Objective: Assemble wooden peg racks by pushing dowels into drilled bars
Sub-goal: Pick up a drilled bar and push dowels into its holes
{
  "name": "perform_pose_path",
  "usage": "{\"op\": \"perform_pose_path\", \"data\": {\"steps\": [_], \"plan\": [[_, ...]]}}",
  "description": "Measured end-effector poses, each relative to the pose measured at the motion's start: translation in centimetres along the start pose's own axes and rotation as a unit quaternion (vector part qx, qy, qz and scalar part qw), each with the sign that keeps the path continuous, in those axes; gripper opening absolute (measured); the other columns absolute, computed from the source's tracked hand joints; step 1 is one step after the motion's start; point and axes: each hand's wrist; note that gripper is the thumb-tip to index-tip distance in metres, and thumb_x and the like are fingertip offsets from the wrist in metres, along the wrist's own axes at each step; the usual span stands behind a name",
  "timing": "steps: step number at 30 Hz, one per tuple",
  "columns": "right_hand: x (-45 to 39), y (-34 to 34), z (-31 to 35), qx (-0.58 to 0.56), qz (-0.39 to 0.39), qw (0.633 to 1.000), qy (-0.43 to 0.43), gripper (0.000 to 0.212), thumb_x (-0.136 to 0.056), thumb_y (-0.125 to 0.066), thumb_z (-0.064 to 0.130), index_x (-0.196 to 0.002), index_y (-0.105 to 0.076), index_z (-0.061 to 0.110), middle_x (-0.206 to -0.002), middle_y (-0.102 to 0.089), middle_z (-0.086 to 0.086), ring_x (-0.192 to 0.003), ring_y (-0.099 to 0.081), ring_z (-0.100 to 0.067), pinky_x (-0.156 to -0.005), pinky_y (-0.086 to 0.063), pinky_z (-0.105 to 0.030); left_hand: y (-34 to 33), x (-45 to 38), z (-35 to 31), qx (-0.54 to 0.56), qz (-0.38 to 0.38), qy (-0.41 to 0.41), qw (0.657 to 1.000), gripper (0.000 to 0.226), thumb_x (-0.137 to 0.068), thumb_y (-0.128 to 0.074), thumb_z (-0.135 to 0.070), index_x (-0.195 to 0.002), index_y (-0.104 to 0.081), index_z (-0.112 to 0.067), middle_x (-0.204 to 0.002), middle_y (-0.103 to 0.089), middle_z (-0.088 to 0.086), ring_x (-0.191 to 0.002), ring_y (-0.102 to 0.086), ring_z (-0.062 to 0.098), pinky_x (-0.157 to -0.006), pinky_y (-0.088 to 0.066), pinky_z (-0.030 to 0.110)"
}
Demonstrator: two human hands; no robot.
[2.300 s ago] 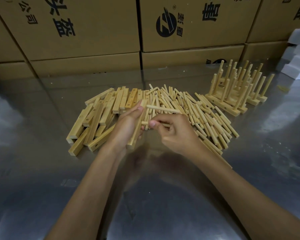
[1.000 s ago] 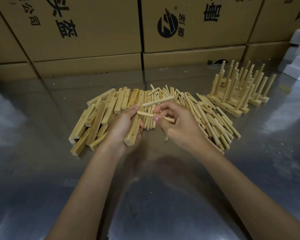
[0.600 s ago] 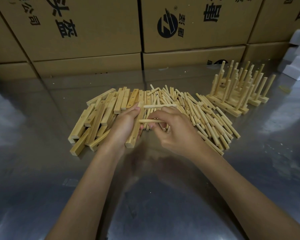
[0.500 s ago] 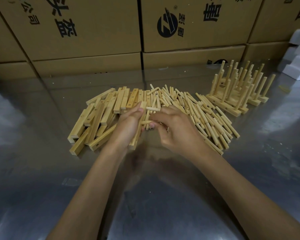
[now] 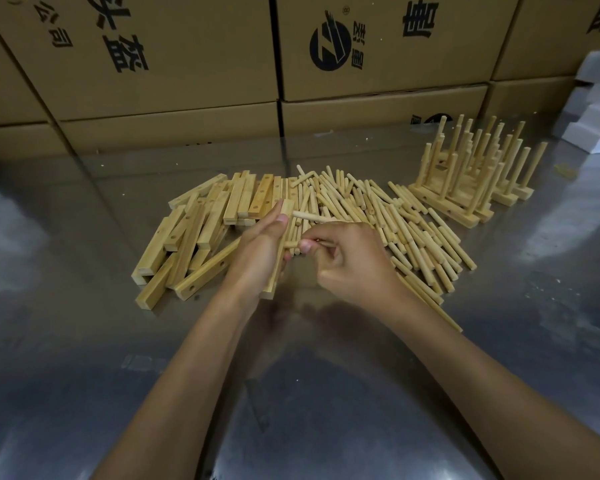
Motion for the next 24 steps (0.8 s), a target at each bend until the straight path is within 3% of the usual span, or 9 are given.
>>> {"op": "perform_pose_path", "data": {"steps": [3,4,6,8,11,13,15,21,24], "plan": [[-0.1,0.1,0.0,0.001,0.006,1.0,-0.013,0.012,-0.091,-0.065,0.027,-0.088,-0.076,0.027,-0.065,-0.067,0.011,-0.054,-0.057,-0.003,-0.051,-0.042,-0.017,-0.2,0.1,0.1,-0.009,0.021,0.008,1.0,0.04,-0.106,-0.046,-0.036,-0.145,-0.049,-0.043,-0.148,-0.054,0.008,-0.112,-0.064,0.019,-0.086,-0.053,0.032],[-0.1,0.2,0.1,0.006,0.005,1.0,-0.009,0.012,-0.091,-0.064,0.029,-0.089,-0.076,0.028,-0.07,-0.069,0.014,-0.059,-0.059,-0.001,-0.055,-0.046,-0.02,-0.3,0.1,0.2,-0.011,0.026,0.012,1.0,0.039,-0.106,-0.047,-0.036,-0.145,-0.049,-0.042,-0.149,-0.054,0.005,-0.118,-0.061,0.019,-0.088,-0.051,0.032],[-0.4,0.7,0.2,0.028,-0.021,0.999,0.004,0.016,-0.093,-0.063,0.033,-0.093,-0.077,0.025,-0.08,-0.068,0.015,-0.07,-0.058,0.001,-0.062,-0.045,-0.021,-0.4,0.1,0.1,-0.024,0.025,0.018,0.999,0.039,-0.105,-0.047,-0.037,-0.144,-0.05,-0.042,-0.146,-0.056,0.004,-0.105,-0.062,0.013,-0.072,-0.05,0.024],[-0.8,1.7,-0.1,0.049,-0.095,0.994,0.003,0.019,-0.094,-0.062,0.033,-0.095,-0.076,0.02,-0.086,-0.065,0.011,-0.081,-0.054,-0.005,-0.065,-0.039,-0.023,-0.1,0.0,-0.1,-0.027,0.01,0.027,0.999,0.039,-0.105,-0.048,-0.036,-0.143,-0.051,-0.041,-0.14,-0.06,0.01,-0.089,-0.066,0.012,-0.057,-0.047,0.02],[-1.4,3.0,-0.7,-0.066,-0.18,0.98,-0.045,0.014,-0.095,-0.061,0.019,-0.091,-0.075,0.016,-0.087,-0.064,0.006,-0.079,-0.052,-0.001,-0.066,-0.041,-0.016,0.7,-0.6,-0.4,0.03,-0.015,0.064,0.997,0.036,-0.105,-0.049,-0.033,-0.141,-0.056,-0.038,-0.097,-0.067,0.007,-0.056,-0.058,0.008,-0.044,-0.045,0.022],[-1.5,2.9,-0.7,-0.169,-0.15,0.969,-0.095,0.016,-0.096,-0.06,0.011,-0.09,-0.074,0.013,-0.085,-0.062,0.006,-0.068,-0.051,0.006,-0.058,-0.039,-0.007,1.1,-0.8,-0.5,0.057,-0.015,0.076,0.995,0.035,-0.106,-0.048,-0.03,-0.139,-0.057,-0.035,-0.071,-0.06,0.003,-0.047,-0.053,0.008,-0.041,-0.043,0.022],[-1.5,2.5,-1.0,-0.176,-0.12,0.969,-0.122,0.017,-0.097,-0.058,0.01,-0.09,-0.073,0.014,-0.083,-0.062,0.008,-0.064,-0.05,0.007,-0.055,-0.038,-0.007,1.1,-0.8,-0.6,0.06,-0.015,0.07,0.996,0.033,-0.106,-0.046,-0.028,-0.138,-0.057,-0.033,-0.061,-0.057,0.001,-0.042,-0.051,0.007,-0.039,-0.041,0.021],[-2.0,2.9,-2.8,-0.203,-0.118,0.954,-0.185,0.021,-0.096,-0.055,0.011,-0.086,-0.073,0.018,-0.07,-0.06,0.013,-0.052,-0.048,0.006,-0.047,-0.033,-0.008,1.3,-0.4,-0.8,0.034,-0.016,0.079,0.996,0.035,-0.106,-0.047,-0.03,-0.139,-0.057,-0.033,-0.057,-0.056,0.0,-0.042,-0.049,0.008,-0.038,-0.04,0.023],[-2.0,3.0,-3.2,-0.145,-0.073,0.972,-0.169,0.016,-0.092,-0.058,0.013,-0.086,-0.071,0.02,-0.069,-0.059,0.008,-0.053,-0.049,0.003,-0.05,-0.035,-0.011,0.9,-0.3,-0.9,0.009,-0.022,0.083,0.996,0.036,-0.105,-0.048,-0.032,-0.141,-0.055,-0.037,-0.058,-0.058,0.0,-0.044,-0.051,0.009,-0.043,-0.042,0.024]]}}
Point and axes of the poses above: each hand's wrist, its own x-axis away from the middle knuckle, its own y-axis out of the back of the hand, z = x × y
